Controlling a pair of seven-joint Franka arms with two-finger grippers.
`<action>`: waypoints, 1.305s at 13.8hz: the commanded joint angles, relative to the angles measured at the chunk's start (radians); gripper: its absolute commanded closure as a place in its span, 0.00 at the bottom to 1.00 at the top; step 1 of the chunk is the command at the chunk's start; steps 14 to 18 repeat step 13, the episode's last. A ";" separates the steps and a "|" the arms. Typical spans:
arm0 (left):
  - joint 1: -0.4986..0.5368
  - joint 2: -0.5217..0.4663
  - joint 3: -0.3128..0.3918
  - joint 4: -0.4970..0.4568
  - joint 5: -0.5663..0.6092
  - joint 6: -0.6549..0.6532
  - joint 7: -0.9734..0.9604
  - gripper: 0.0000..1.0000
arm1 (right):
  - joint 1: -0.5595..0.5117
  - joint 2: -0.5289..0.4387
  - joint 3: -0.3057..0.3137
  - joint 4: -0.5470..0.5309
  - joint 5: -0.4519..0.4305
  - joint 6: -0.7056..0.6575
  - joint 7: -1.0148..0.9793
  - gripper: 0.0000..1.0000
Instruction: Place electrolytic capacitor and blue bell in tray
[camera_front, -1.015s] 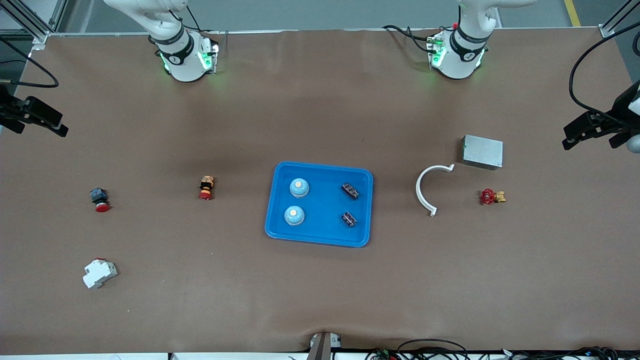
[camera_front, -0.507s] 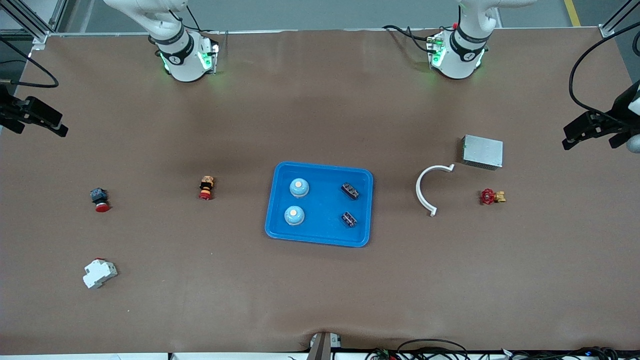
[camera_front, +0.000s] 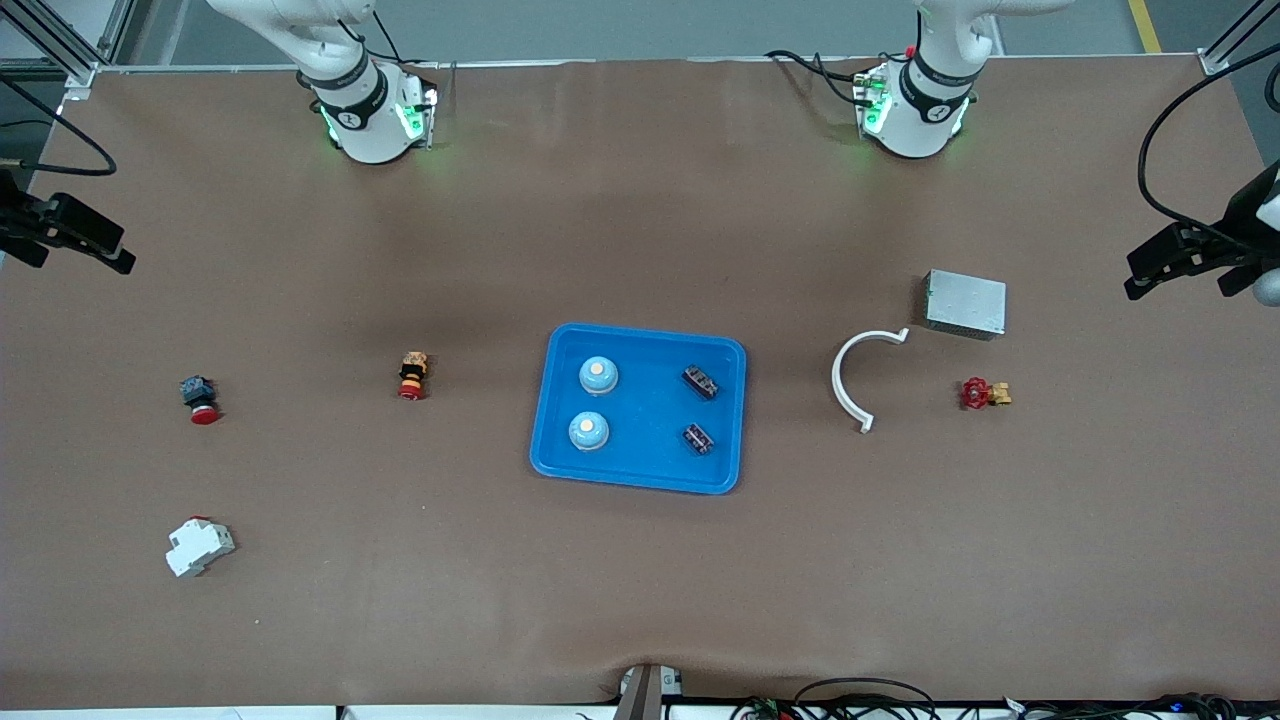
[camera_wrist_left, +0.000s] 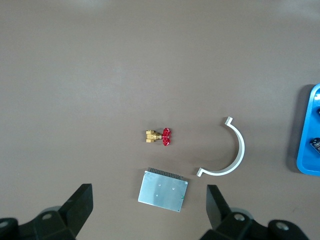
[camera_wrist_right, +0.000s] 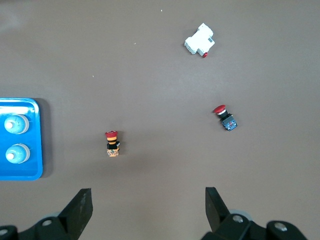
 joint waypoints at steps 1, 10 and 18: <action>0.001 0.011 0.000 0.028 -0.025 -0.020 0.005 0.00 | -0.002 -0.028 -0.001 -0.026 -0.002 0.010 -0.004 0.00; -0.006 0.013 -0.002 0.041 -0.021 -0.020 0.004 0.00 | -0.002 -0.028 -0.001 -0.026 -0.002 0.012 -0.004 0.00; -0.007 0.013 -0.017 0.042 -0.026 -0.020 0.005 0.00 | -0.002 -0.028 -0.001 -0.026 0.000 0.010 -0.006 0.00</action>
